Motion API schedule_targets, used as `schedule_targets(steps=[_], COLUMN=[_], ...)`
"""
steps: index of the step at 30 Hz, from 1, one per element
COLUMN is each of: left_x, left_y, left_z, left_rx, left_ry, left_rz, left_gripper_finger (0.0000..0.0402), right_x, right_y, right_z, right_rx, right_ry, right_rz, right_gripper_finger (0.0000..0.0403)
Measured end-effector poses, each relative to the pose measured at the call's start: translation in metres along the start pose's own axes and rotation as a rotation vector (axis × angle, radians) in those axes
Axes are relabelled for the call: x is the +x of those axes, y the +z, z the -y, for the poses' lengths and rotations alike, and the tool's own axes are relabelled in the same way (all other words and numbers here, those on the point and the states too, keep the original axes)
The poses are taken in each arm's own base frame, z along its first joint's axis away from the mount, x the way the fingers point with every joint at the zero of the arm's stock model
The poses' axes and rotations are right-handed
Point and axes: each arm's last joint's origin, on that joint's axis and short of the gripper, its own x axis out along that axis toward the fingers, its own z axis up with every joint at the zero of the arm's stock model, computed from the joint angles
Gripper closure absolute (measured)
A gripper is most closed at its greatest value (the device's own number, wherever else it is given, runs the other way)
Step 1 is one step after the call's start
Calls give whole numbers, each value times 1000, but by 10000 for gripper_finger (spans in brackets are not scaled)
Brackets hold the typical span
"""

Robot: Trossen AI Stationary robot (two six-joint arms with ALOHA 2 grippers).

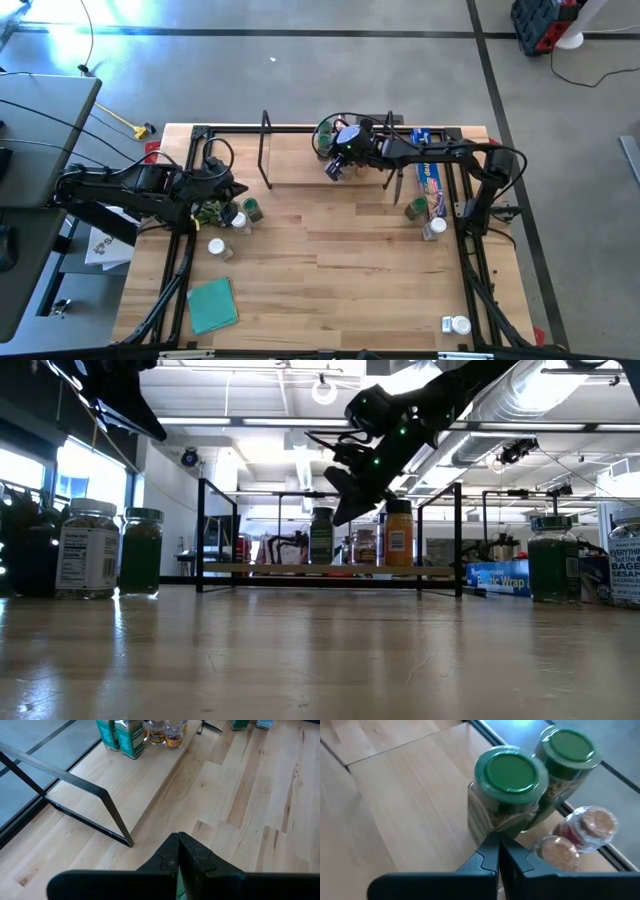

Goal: Shelf spices
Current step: Put the green seasoning bottle on the shelf align with the other green seasoning bottle

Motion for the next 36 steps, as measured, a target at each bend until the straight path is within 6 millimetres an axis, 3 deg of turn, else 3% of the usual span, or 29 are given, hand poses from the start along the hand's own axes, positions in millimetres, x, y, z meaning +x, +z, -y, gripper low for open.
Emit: schedule_targets(steps=[8,17,23,36], left_x=[0,0,0,0], left_y=[0,0,0,0], left_z=[0,0,0,0], left_rx=[0,1,2,1], left_ry=[0,-2,1,1], left_rz=[0,-1,0,1], left_gripper_finger=[399,399,399,399], right_x=[-3,-24,-23,-3], right_y=[1,9,8,-1], right_z=[-1,-16,-21,-14], right_rx=[-27,-94,-143,-148], right_ry=[-43,29,186,138], right_rz=[9,57,48,2], right_gripper_finger=[403,403,403,403])
